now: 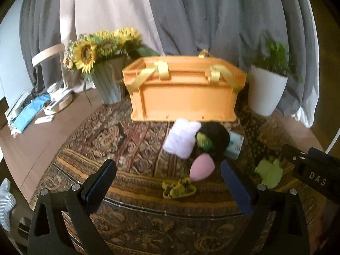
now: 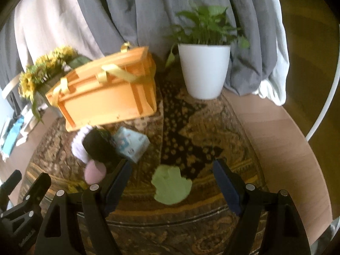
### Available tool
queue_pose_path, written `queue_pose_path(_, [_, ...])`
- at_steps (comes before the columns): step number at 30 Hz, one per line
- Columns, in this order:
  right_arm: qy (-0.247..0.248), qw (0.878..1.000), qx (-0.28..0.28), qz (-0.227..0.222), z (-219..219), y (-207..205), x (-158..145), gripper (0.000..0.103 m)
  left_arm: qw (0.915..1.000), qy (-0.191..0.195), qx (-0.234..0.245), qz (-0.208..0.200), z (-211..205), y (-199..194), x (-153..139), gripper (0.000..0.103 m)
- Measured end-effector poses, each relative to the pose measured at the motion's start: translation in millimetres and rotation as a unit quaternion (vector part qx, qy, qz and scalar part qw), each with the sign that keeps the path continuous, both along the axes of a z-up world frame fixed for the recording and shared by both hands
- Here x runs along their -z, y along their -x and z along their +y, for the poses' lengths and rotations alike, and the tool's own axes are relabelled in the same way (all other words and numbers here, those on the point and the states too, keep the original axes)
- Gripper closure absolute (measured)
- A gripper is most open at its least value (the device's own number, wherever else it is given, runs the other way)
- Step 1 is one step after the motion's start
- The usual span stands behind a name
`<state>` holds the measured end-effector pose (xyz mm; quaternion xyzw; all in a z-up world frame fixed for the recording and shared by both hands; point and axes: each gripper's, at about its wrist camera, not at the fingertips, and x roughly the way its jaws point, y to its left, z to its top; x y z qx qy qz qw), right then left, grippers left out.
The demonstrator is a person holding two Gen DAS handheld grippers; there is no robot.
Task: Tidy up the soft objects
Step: 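Close right gripper on green frog plush while left gripper grasps yellow Minion sandals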
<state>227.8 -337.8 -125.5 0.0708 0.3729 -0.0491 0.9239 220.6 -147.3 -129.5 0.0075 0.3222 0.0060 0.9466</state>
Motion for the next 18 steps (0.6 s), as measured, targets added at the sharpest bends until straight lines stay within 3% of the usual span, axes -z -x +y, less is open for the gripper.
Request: queue_pose_path(18, [0.001, 0.998, -0.017, 0.056, -3, -17, 57, 0.023, 0.9982, -0.022, -0.012, 0.055, -12, -28, 60, 0.005])
